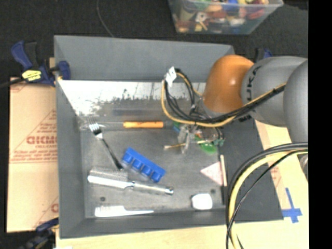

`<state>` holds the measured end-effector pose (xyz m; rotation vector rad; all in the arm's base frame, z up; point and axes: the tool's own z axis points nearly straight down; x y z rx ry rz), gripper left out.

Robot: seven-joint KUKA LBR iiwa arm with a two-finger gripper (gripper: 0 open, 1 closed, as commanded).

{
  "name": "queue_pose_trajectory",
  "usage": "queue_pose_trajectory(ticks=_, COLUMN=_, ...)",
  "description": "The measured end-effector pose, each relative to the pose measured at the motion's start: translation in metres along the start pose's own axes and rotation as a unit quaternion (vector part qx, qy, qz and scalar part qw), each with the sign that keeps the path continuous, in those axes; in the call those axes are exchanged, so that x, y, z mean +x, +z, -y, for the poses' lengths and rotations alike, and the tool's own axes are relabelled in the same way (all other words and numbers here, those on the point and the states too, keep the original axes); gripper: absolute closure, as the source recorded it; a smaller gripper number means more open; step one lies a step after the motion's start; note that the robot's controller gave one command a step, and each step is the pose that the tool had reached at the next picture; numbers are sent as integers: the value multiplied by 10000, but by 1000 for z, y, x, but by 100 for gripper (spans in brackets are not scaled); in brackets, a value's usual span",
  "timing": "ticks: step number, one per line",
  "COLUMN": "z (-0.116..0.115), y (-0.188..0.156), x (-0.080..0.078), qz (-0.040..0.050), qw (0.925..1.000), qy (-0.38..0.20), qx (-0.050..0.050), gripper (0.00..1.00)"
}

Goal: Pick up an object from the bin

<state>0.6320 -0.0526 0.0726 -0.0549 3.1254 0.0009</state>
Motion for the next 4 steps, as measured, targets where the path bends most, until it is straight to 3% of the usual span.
queue_pose_trajectory(ticks=1, z=1, y=-54, x=0, qz=-13, qw=10000, qy=7, qx=3, gripper=100)
queue_pose_trajectory(ticks=4, z=2, y=-110, x=-1, qz=18, qw=10000, qy=24, qx=9, gripper=100)
